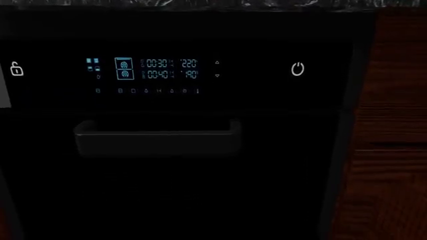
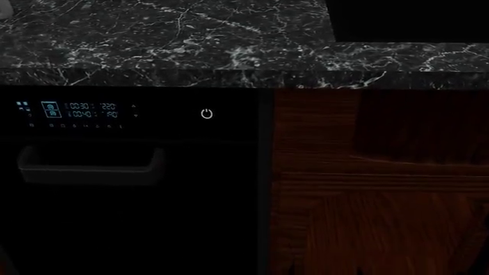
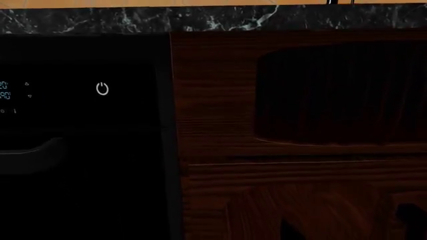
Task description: Open the dishwasher door
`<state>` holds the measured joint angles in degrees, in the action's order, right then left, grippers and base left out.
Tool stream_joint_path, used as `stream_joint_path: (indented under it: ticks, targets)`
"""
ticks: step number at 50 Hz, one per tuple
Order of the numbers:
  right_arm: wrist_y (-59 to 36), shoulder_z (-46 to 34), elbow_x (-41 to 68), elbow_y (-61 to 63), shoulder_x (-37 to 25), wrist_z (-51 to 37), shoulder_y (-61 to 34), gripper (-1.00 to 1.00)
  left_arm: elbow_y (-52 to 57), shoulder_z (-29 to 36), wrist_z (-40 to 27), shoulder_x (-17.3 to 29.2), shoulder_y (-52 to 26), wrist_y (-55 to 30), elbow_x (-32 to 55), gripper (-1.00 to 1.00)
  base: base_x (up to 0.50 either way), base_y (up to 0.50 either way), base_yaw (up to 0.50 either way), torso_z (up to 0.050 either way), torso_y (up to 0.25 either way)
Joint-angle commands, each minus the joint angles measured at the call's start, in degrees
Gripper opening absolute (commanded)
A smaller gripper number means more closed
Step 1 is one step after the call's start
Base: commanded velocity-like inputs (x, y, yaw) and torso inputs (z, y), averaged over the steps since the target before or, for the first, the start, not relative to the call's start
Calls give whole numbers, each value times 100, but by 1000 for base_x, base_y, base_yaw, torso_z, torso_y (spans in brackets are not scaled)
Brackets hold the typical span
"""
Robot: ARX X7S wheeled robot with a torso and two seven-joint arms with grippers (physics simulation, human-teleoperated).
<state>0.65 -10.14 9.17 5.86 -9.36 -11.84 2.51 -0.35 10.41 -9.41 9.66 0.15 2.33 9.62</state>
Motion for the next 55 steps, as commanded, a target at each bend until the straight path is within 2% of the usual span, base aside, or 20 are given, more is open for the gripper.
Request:
stream_joint_path:
  ticks: [1, 19, 33, 55]
  targets:
    - [111, -20, 80, -73, -39, 0, 29, 100, 74, 58, -40, 39, 17, -51, 26, 100, 0, 0, 0, -50, 0]
    - [131, -93, 135, -71, -83, -46, 30, 100, 41, 110, -96, 69, 5, -7, 76, 100, 0, 0, 0, -50, 0]
    - [101, -167, 117, -106, -119, -109, 13, 100, 16, 129, -123, 102, 0, 90, 126, 100, 11, 0, 0, 0, 0]
    - [108, -227, 200, -44, -183, -157, 30, 100, 33, 178, -200, 153, -4, 132, 166, 100, 392, 0, 0, 0, 0]
